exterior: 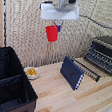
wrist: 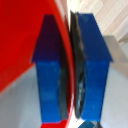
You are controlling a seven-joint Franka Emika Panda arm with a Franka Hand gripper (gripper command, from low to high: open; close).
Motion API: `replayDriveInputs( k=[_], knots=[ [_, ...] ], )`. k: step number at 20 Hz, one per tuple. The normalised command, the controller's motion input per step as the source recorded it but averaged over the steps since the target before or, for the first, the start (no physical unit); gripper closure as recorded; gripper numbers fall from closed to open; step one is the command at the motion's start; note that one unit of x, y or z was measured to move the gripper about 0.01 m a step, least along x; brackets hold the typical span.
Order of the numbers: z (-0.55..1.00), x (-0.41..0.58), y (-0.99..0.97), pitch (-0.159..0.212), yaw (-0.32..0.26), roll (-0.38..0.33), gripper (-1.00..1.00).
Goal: Kindly spot and seek the red cup placed ahead of you. Cautiously adjust your gripper towards the red cup, gripping it gently. Find the after-storage area of the caddy. Relocate the red cup in your grip over the rear portion and softly release it into the compartment.
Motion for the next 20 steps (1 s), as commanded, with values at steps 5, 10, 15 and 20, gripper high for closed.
replayDriveInputs(
  k=[5,10,15,20],
  knots=[
    [0.49,0.575,0.69,0.058,0.053,0.000,1.00],
    [0.36,0.517,0.76,0.022,0.035,-0.002,1.00],
    [0.32,0.406,0.80,0.023,0.038,0.000,1.00],
    [0.32,0.111,0.81,0.043,0.055,0.000,1.00]
  ],
)
